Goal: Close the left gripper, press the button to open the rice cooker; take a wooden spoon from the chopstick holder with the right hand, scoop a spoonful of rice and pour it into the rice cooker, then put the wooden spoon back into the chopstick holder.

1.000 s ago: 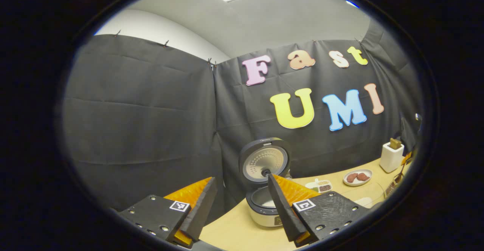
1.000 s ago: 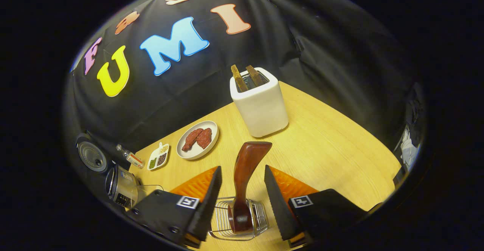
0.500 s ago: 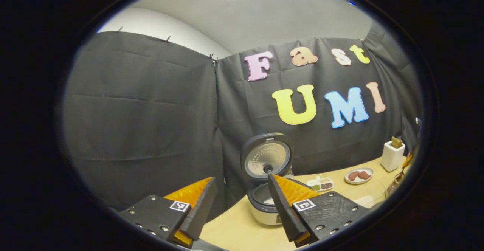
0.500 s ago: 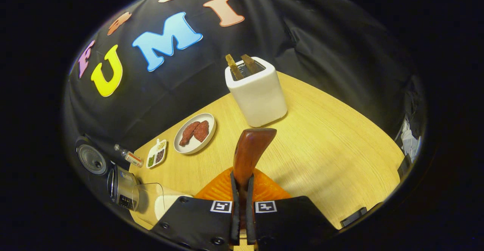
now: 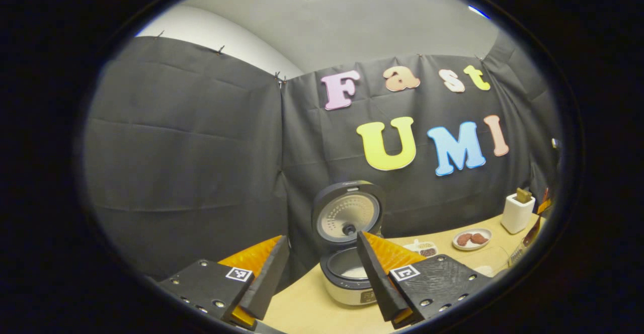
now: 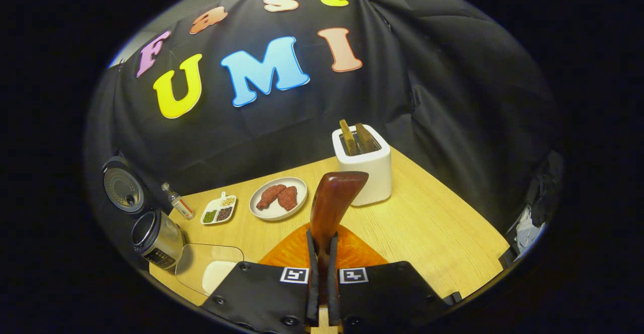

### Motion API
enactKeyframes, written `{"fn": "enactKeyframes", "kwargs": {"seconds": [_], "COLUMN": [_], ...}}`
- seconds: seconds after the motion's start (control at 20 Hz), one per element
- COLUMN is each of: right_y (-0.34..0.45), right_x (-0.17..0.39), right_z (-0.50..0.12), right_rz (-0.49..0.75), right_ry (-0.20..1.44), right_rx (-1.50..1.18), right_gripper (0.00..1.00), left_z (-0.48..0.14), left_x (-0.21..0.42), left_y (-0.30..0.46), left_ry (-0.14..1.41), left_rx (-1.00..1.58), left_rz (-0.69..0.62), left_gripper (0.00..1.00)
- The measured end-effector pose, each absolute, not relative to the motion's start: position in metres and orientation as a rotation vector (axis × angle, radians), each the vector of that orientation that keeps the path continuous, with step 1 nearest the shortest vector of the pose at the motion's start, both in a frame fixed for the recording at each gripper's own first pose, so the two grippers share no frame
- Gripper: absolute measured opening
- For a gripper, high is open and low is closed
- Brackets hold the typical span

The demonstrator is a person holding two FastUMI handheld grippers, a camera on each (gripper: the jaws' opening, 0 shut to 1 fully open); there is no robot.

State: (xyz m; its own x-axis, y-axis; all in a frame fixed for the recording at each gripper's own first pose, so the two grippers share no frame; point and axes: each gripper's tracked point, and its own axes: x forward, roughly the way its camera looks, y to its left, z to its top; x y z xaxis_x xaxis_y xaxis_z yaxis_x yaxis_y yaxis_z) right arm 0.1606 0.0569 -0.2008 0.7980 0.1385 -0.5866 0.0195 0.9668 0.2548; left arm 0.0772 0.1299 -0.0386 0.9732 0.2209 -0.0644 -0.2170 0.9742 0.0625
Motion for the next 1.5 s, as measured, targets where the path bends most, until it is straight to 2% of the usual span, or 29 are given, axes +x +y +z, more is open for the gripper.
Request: {"fn": "enactKeyframes", "kwargs": {"seconds": [0.15,0.2,0.35,0.4,0.75,0.8,0.85,1.2,1.5], "right_y": [0.075,0.083,0.113,0.123,0.192,0.201,0.210,0.260,0.272], "right_x": [0.162,0.163,0.162,0.162,0.158,0.159,0.157,0.143,0.143], "right_z": [-0.176,-0.168,-0.152,-0.147,-0.132,-0.134,-0.139,-0.186,-0.224], "right_rz": [0.080,0.087,0.118,0.128,0.191,0.199,0.210,0.281,0.259], "right_ry": [0.569,0.545,0.479,0.461,0.333,0.327,0.326,0.338,0.322], "right_rx": [0.211,0.192,0.158,0.159,0.135,0.121,0.106,-0.085,-0.273], "right_gripper": [0.08,0.05,0.12,0.08,0.08,0.05,0.08,0.08,0.08], "left_z": [-0.044,-0.045,-0.052,-0.054,-0.070,-0.073,-0.077,-0.102,-0.112], "left_x": [0.084,0.088,0.095,0.097,0.112,0.113,0.114,0.121,0.113], "left_y": [0.130,0.130,0.135,0.138,0.164,0.169,0.174,0.199,0.216], "left_ry": [0.074,0.076,0.083,0.084,0.100,0.102,0.105,0.134,0.154], "left_rx": [0.034,0.027,0.025,0.026,0.017,0.013,0.010,-0.003,0.000], "left_rz": [0.204,0.198,0.185,0.181,0.175,0.176,0.177,0.190,0.224], "left_gripper": [0.83,0.83,0.83,0.83,0.84,0.84,0.83,0.84,0.84]}}
